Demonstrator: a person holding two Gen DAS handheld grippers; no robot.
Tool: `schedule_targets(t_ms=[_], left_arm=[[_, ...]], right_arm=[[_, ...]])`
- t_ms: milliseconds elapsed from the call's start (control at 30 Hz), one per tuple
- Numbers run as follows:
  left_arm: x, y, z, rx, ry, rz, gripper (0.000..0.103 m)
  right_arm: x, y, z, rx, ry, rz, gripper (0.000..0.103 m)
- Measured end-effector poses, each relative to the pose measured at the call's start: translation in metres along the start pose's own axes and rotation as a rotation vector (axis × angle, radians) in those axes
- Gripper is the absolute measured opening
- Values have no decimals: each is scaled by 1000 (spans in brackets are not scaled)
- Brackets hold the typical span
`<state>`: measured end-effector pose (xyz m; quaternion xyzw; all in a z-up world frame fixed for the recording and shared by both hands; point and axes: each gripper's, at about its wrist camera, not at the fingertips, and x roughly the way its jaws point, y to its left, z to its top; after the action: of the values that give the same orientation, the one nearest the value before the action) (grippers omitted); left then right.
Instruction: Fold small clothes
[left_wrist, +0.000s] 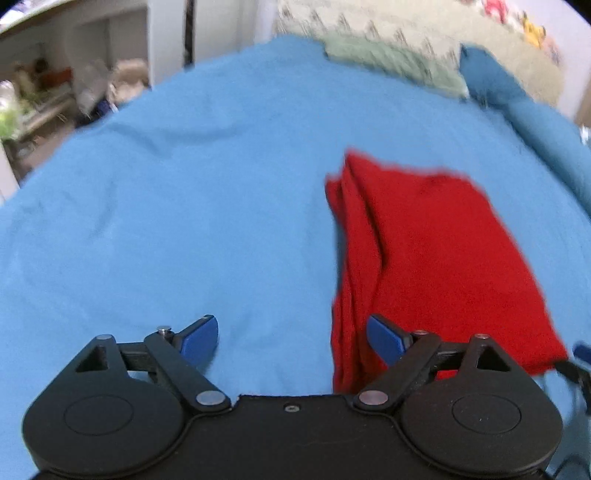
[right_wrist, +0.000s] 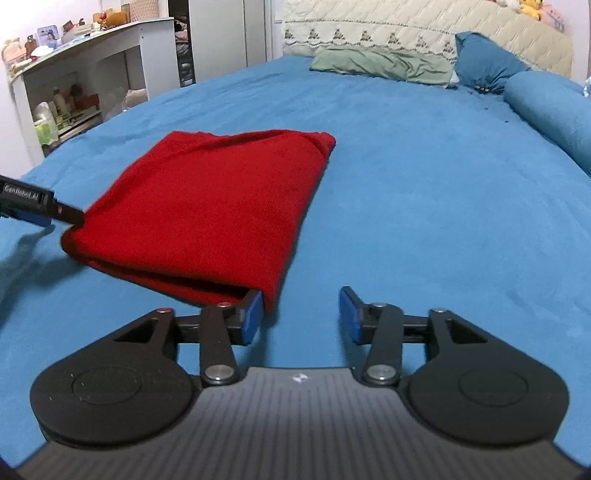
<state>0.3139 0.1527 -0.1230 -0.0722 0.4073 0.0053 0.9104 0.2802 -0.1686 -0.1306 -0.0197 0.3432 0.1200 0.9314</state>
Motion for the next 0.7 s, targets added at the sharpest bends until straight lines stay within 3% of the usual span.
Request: schedule_targets(t_ms=[67,100,233,367,467,633,700], left_arm=[[-11,-1,16,4,-67,-50,100],[-12,-3,24,14,-78,-72,103],[13,-12,50,51,-35,-216,103],[48,-17,58,57,7,-277,103],[67,-20,56,55,33,-280,100],[87,-24,54,48,97,-297,80],[89,-25,52,34,102,-327,59]], right_arm=[[-13,-11,15,21,-17,50,100],[-16,-18,24,47,-21,83,103],[2,-43,59,195,50,196,103],[40,-53,76,273,98,233,103],[74,-51,82,294,149,231,103],[109,-48,72,371,190,272,90],[118,-44,71,393,190,292,82]])
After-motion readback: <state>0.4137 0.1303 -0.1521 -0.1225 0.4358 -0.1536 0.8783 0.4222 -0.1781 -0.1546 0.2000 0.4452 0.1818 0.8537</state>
